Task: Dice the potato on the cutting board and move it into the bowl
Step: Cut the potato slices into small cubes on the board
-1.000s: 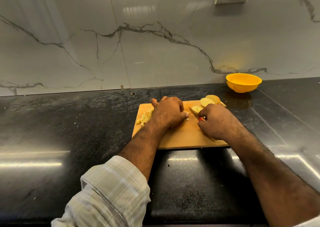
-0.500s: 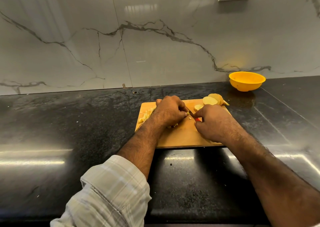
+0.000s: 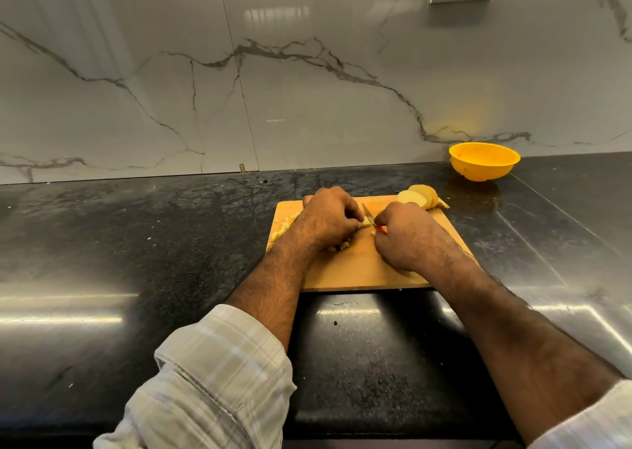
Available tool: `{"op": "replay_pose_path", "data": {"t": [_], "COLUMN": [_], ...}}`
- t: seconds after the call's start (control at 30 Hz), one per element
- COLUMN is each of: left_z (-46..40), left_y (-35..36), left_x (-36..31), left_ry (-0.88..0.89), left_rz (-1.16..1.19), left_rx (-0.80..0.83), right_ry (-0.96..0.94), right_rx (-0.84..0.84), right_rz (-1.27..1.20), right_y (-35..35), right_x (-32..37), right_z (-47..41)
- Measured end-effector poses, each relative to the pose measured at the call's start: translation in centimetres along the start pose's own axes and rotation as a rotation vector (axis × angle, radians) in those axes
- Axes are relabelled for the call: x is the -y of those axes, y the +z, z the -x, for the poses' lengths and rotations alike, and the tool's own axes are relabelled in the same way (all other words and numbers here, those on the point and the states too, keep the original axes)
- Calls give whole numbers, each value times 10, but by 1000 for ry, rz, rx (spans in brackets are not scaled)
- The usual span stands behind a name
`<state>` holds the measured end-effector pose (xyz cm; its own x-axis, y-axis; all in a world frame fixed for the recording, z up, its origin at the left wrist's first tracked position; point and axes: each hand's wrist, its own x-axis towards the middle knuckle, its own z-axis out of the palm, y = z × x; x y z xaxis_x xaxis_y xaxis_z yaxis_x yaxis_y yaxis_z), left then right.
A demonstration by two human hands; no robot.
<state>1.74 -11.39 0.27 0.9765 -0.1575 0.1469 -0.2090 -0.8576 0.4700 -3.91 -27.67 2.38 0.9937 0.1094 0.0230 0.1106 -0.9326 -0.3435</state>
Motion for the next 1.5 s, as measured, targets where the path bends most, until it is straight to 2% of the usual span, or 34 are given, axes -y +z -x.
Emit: {"op": "replay_pose_path", "data": {"t": [0.37,0.63,0.97,1.2,1.37,1.5], "left_z": [-3,-1,-3,2,1,3], "left_y": [1,2,1,-4,-2,-4], "left_x": [1,6,3,8,7,7], "left_ry": [-17,-12,-39,-25,-41,-39], "left_rz": [15,12,-11,-11,-61,-91], "left_rx": [9,-48,-30,-52,-23,-22], "right_ry": [-37,-23,-32,-39,-40,-50], "right_rx": [56,-24,60,-50,28,24], "right_rz": [79,2,39,-39,35,80], "right_y": [0,2,3,3,6,7], "right_x": [10,5,10,4,6,18], "right_z": [11,7,7,7,16,12]}}
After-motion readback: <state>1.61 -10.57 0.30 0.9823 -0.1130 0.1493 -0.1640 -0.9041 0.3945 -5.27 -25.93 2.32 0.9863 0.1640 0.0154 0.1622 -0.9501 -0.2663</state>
